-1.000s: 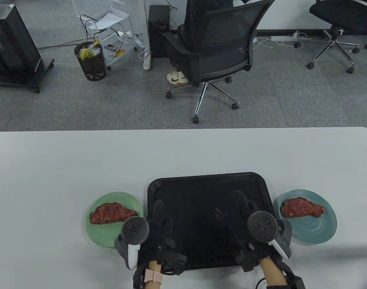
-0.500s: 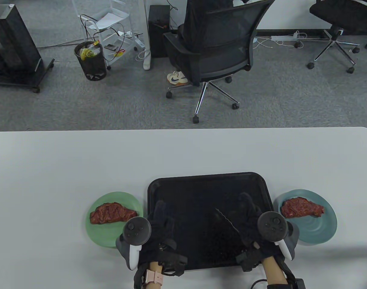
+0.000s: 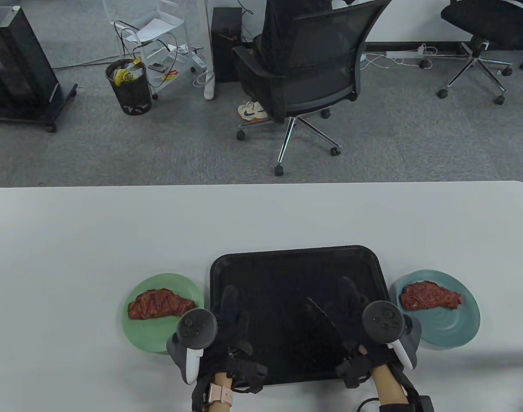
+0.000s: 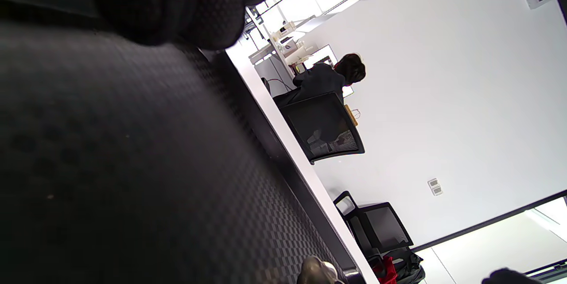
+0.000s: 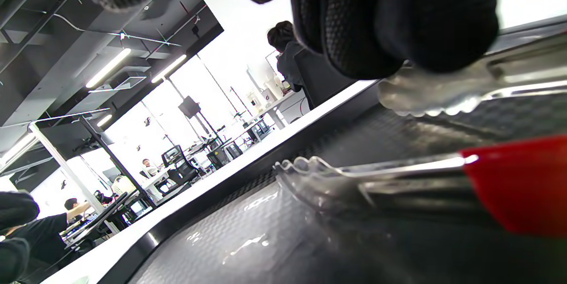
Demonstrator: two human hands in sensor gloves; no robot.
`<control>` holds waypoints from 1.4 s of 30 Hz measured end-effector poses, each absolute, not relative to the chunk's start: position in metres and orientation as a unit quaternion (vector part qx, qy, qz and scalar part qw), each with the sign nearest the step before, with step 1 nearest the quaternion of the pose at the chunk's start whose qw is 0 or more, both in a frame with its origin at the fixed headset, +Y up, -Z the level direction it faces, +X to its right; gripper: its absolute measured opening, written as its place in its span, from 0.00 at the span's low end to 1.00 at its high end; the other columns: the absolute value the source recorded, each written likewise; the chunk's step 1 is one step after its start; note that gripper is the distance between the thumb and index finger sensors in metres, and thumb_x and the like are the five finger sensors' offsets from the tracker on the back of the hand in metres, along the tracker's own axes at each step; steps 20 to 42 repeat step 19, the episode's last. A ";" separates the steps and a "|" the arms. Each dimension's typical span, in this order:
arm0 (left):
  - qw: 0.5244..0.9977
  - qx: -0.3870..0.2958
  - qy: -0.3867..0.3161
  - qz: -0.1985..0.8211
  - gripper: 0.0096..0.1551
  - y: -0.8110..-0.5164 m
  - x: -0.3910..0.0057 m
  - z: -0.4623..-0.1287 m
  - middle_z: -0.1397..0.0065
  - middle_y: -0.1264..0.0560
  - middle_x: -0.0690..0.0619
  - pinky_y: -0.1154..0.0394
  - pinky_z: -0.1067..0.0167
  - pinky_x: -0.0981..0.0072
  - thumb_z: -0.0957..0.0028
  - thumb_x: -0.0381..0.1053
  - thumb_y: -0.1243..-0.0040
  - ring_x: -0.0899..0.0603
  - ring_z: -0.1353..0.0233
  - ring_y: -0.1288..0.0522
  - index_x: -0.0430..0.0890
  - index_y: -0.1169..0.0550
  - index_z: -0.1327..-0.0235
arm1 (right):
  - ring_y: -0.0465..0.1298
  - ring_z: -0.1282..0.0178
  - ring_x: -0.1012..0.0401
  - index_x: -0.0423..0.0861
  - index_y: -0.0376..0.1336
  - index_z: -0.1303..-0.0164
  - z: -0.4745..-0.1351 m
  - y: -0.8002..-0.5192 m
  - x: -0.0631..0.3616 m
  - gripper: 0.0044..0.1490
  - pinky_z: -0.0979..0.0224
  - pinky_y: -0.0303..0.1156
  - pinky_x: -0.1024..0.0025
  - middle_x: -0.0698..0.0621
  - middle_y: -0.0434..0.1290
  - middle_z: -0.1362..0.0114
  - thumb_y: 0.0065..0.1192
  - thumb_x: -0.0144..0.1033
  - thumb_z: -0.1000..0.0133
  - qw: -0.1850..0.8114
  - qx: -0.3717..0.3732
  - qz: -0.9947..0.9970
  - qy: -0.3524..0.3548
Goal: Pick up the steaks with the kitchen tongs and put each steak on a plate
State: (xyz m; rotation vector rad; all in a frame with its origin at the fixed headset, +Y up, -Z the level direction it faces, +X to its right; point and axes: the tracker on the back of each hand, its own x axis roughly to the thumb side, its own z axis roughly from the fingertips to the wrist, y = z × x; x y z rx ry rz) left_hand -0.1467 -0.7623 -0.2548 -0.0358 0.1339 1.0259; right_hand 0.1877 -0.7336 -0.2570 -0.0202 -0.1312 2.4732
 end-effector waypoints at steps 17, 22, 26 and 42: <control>0.867 -0.023 0.059 0.495 0.40 -0.767 -0.146 -0.259 0.31 0.38 0.36 0.22 0.52 0.55 0.50 0.49 0.46 0.33 0.43 0.26 0.46 0.42 0.23 | 0.75 0.46 0.39 0.39 0.50 0.23 -0.255 -0.736 0.187 0.49 0.50 0.76 0.49 0.33 0.69 0.33 0.55 0.54 0.49 0.309 -0.005 0.950 -0.047; 0.867 -0.025 0.058 0.495 0.40 -0.767 -0.146 -0.260 0.31 0.38 0.36 0.22 0.52 0.55 0.50 0.49 0.46 0.33 0.43 0.26 0.46 0.42 0.23 | 0.75 0.46 0.39 0.39 0.50 0.23 -0.255 -0.736 0.187 0.49 0.50 0.76 0.49 0.33 0.69 0.33 0.55 0.54 0.49 0.307 -0.005 0.951 -0.046; 0.867 -0.025 0.058 0.495 0.40 -0.767 -0.146 -0.260 0.31 0.38 0.36 0.22 0.52 0.55 0.50 0.49 0.46 0.33 0.43 0.26 0.46 0.42 0.23 | 0.75 0.46 0.39 0.39 0.50 0.23 -0.255 -0.736 0.187 0.49 0.50 0.76 0.49 0.33 0.69 0.33 0.55 0.54 0.49 0.307 -0.005 0.951 -0.046; 0.867 -0.025 0.058 0.495 0.40 -0.767 -0.146 -0.260 0.31 0.38 0.36 0.22 0.52 0.55 0.50 0.49 0.46 0.33 0.43 0.26 0.46 0.42 0.23 | 0.75 0.46 0.39 0.39 0.50 0.23 -0.255 -0.736 0.187 0.49 0.50 0.76 0.49 0.33 0.69 0.33 0.55 0.54 0.49 0.307 -0.005 0.951 -0.046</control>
